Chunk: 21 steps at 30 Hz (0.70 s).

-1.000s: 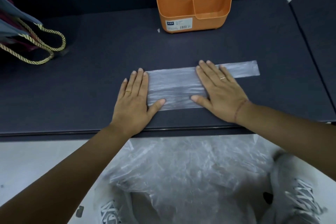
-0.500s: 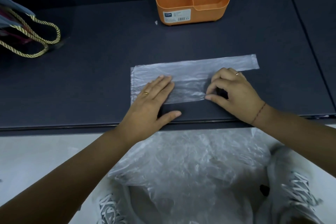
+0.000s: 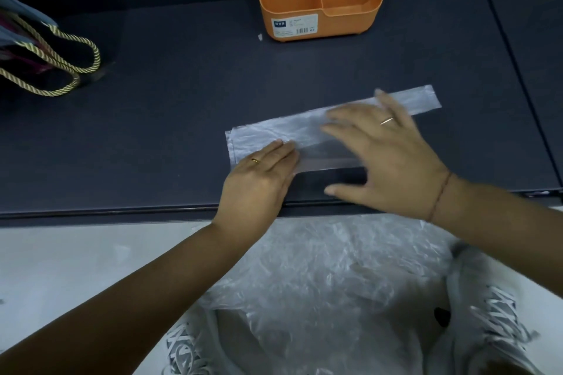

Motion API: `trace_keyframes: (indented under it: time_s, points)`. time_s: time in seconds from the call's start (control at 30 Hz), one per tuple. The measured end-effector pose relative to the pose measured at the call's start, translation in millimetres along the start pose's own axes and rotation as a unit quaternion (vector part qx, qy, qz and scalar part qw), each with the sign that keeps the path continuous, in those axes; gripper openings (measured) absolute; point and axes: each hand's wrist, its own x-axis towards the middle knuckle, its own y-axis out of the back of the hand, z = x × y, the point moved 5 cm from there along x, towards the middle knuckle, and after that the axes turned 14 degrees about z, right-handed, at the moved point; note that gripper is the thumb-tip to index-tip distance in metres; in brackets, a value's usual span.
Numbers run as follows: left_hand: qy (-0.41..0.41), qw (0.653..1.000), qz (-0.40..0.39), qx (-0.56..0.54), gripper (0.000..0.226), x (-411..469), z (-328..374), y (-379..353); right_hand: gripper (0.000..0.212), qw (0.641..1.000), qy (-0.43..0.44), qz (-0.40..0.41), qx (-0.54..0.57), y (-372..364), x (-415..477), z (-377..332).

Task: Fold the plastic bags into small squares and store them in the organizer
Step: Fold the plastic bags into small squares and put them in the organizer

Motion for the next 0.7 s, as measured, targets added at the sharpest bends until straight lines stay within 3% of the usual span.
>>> trace_keyframes:
  time_s: [0.1,0.2,0.3,0.43,0.57,0.7]
  points:
    - [0.016,1.000,-0.005,-0.006,0.031,-1,9,3,0.062,0.999,0.048,-0.009,-0.001,-27,-4,-22]
    - [0.044,0.998,-0.017,-0.029,0.031,-6,4,9,0.034,0.997,0.015,0.057,0.056,-33,-9,-11]
    - [0.152,0.978,-0.030,-0.139,0.031,-13,-14,21,0.020,0.979,-0.101,0.077,0.157,-20,-9,16]
    - [0.374,0.897,-0.018,-0.235,0.022,-15,-38,37,0.020,0.921,-0.271,0.022,0.280,-16,-6,46]
    - [0.491,0.841,0.012,-0.227,0.011,-15,-55,38,0.010,0.910,-0.333,0.028,0.247,-22,2,53]
    - [0.510,0.840,0.038,-0.183,0.010,-9,-60,35,0.014,0.913,-0.366,0.035,0.179,-31,7,56]
